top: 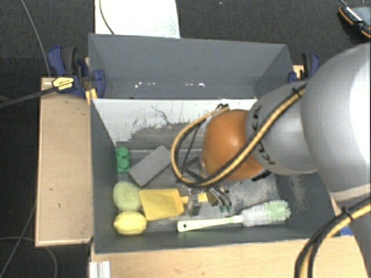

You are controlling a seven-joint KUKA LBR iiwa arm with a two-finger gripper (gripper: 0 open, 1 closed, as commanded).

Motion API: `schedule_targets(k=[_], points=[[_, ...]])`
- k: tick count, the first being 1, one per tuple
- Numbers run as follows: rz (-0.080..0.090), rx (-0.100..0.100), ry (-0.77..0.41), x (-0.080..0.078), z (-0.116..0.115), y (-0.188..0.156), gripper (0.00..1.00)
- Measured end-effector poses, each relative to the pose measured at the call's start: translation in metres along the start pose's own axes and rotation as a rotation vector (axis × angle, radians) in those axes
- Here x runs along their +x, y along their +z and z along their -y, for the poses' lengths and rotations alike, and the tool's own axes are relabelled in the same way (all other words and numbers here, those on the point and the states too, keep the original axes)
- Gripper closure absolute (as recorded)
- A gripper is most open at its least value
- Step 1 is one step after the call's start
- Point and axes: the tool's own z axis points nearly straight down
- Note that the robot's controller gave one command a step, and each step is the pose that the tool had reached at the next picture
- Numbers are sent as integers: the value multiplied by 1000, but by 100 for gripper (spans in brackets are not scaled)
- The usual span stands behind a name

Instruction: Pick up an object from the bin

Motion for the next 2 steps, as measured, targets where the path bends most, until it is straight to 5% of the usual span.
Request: schedule_targets(k=[2], points=[[0, 0, 1, 0, 0, 0, 100]])
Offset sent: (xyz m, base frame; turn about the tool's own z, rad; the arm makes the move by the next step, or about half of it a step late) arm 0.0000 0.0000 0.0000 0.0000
